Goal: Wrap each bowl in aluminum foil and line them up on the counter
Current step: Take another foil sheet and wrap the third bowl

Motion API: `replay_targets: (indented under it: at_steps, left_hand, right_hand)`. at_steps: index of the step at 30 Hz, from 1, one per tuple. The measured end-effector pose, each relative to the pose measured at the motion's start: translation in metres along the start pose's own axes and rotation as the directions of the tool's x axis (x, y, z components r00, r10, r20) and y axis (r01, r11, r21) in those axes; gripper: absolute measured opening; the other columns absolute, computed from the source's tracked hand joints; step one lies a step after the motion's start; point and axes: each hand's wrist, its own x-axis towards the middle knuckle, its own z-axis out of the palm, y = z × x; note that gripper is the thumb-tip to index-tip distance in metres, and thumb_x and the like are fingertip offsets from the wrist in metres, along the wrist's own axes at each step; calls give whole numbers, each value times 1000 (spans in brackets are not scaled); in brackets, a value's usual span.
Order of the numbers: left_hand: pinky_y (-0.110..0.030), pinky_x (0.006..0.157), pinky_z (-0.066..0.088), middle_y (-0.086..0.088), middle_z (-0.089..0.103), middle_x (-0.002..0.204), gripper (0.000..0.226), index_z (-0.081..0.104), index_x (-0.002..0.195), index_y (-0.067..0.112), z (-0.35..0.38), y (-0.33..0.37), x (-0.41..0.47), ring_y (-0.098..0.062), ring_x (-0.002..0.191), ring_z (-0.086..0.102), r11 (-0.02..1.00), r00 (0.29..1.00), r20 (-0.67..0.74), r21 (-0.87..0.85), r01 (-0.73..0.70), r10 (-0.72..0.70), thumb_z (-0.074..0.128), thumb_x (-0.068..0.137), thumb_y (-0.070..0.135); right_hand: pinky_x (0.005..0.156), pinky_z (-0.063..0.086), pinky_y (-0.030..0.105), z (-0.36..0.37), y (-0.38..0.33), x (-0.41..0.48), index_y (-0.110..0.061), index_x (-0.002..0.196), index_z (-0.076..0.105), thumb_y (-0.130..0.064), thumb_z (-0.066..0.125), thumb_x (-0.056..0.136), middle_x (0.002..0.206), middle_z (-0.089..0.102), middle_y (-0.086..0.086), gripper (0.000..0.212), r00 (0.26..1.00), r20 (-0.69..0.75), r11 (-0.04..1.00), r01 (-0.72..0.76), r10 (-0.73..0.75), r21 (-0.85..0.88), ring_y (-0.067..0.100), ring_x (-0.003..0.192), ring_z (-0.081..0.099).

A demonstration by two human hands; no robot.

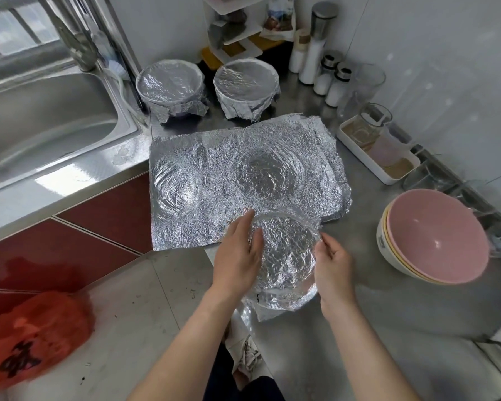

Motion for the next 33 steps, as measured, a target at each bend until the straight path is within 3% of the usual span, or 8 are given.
replay_targets:
  at_steps: [3,5,9,13,19,22,26,33]
  left_hand:
    - [-31,105,34,1,45,147,48,36,149,24,0,-2,5,-17,132,42,999,1000,-9,49,-15,16,37,103,39]
    - [-30,105,33,2,44,148,48,36,149,24,0,-5,7,-17,133,41,996,999,4,78,-34,34,36,104,39]
    - [-27,104,31,1,45,148,48,37,149,24,3,-6,9,-17,133,42,995,999,0,94,-44,44,36,104,39]
    - [-30,107,32,0,44,149,49,36,150,23,4,-6,12,-18,134,42,996,999,9,74,-40,40,37,104,39]
    - [-32,110,32,-1,43,150,49,35,150,22,5,-6,12,-19,135,40,996,999,18,76,-47,46,36,104,38]
    - [-31,109,32,0,41,151,49,34,151,22,4,-5,13,-18,136,39,992,997,36,105,-68,65,35,104,38]
    - [-33,106,36,1,36,154,50,30,152,27,2,-6,17,-19,138,37,969,988,100,209,-135,116,32,105,41]
    - [-53,115,28,-9,38,154,53,47,143,19,15,5,-23,-27,142,34,739,900,208,516,-433,383,36,99,45]
  right_hand:
    - [61,38,27,-6,-8,10,3,107,60,-15,51,97,72,56,6,22,996,77,999,-45,46,-15,15,67,45]
    - [72,44,38,-6,-21,16,8,119,52,-21,51,98,96,59,30,36,989,143,996,-19,31,-83,29,81,56]
    - [98,39,32,3,-28,27,-7,146,35,-30,44,101,142,48,14,51,968,246,929,131,-45,-346,22,121,52]
    - [99,39,29,5,-22,28,-16,146,38,-28,36,104,140,51,5,44,951,300,861,210,-70,-464,18,118,52]
    - [76,38,26,7,-7,34,-14,133,55,-23,41,102,94,50,-2,36,961,244,862,229,-128,-452,14,83,45]
    - [78,38,25,5,-9,30,-14,137,52,-23,40,102,95,54,0,38,963,243,883,215,-119,-417,16,85,49]
    - [92,33,17,3,-11,18,-13,146,39,-29,36,103,139,52,7,46,954,273,867,238,-124,-438,21,126,49]
    - [80,42,42,11,-1,13,-7,145,38,-19,37,103,118,63,24,44,943,174,645,323,-285,-692,40,105,59]
